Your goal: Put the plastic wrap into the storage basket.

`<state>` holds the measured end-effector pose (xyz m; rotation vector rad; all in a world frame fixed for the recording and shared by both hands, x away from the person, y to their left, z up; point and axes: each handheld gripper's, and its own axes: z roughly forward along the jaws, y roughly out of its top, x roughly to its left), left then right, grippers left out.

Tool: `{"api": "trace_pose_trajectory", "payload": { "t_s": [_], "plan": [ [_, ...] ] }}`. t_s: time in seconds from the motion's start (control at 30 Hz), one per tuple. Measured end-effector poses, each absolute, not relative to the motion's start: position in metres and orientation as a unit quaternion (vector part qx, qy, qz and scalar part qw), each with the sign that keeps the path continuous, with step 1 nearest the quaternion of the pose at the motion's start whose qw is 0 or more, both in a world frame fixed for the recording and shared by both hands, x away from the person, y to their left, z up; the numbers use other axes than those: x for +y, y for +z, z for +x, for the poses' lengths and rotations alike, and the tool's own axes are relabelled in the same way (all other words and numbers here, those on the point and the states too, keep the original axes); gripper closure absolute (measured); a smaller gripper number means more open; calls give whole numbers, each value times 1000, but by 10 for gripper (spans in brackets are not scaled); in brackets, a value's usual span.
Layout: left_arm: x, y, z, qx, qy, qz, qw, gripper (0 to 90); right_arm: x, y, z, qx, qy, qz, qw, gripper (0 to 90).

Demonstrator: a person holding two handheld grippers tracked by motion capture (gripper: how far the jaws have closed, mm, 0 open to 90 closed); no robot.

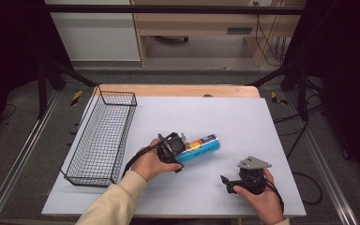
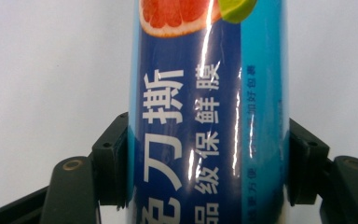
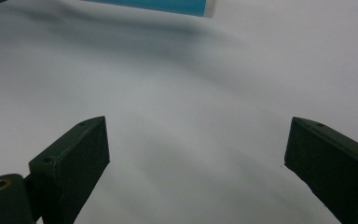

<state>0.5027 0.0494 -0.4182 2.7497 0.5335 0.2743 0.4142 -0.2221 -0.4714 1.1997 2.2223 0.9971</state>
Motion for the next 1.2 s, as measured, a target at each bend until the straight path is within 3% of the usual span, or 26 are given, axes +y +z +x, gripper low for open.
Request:
{"api": "trace_pose_trajectory", "payload": {
  "t_s": [0.53,1.2],
  "plan": [
    [52,-399,491,195,121,955,189,318,-223,-471,414,799,362,431,210,69],
    [78,-346,474,213,175,937,216,318,-223,-470,414,798,365,429,213,70]
  ]
}}
